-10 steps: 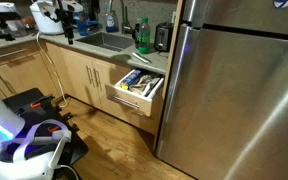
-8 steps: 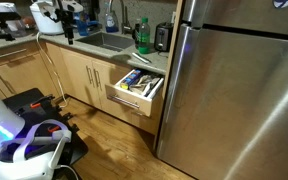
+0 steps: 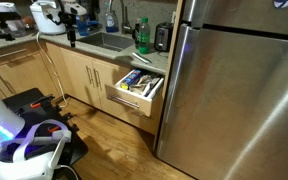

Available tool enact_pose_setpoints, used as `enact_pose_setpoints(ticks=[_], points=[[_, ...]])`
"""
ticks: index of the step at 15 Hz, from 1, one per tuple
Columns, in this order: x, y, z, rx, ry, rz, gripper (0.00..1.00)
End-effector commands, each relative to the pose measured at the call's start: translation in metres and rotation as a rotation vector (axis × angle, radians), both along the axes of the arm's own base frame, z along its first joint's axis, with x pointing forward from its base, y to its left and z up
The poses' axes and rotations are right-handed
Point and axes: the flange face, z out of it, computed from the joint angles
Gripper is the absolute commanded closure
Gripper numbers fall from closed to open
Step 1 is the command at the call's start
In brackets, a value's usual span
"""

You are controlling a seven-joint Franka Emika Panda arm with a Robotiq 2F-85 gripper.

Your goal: Take the cutlery out of the drawer

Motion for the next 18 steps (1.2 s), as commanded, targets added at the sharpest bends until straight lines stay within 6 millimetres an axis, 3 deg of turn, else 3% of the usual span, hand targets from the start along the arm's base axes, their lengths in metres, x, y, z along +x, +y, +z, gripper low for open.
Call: enact_pose_setpoints(ticks=[1,4,6,13,18], points=[[0.0,0.0,0.0,0.0,0.001,0.001,0.0],[-0.005,0.024,-0.001,-0.096,-0.033,0.076,0.0],[0.001,0.014,-0.011,-0.151,-0.019,0.096,0.0],[0.024,-0.07,-0.053,-0.184,0.045,0.031,0.0],[0.027,-0.124,-0.07,-0.17,0.046,0.036,0.0]])
